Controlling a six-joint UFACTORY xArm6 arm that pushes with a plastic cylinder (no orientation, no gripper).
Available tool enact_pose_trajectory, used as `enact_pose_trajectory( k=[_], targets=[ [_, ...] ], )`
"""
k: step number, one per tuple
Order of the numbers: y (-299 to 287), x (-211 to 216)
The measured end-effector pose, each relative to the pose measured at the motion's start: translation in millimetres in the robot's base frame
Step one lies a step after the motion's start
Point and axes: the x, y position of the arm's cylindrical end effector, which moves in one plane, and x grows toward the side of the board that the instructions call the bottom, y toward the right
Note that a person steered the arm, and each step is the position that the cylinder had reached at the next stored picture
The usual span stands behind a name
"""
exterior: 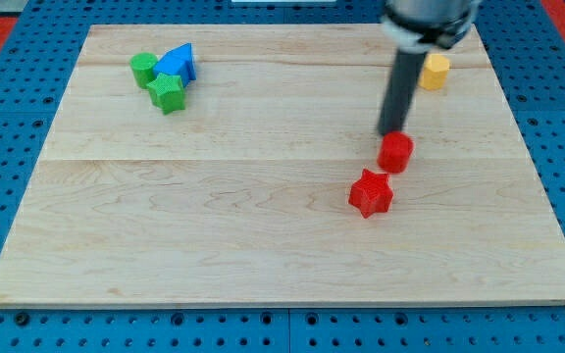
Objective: Point at the green star
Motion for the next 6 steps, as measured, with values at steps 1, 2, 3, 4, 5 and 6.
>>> enact_pose_trajectory(
  k=[1,2,3,4,5,6],
  targets=[
    [-9.1,15.3],
    [-9.1,11.4],
    [-40.2,-40.0],
    [-131.4,-43.2],
    [-214.3,-36.8],
    [-272.2,-31.1]
  ],
)
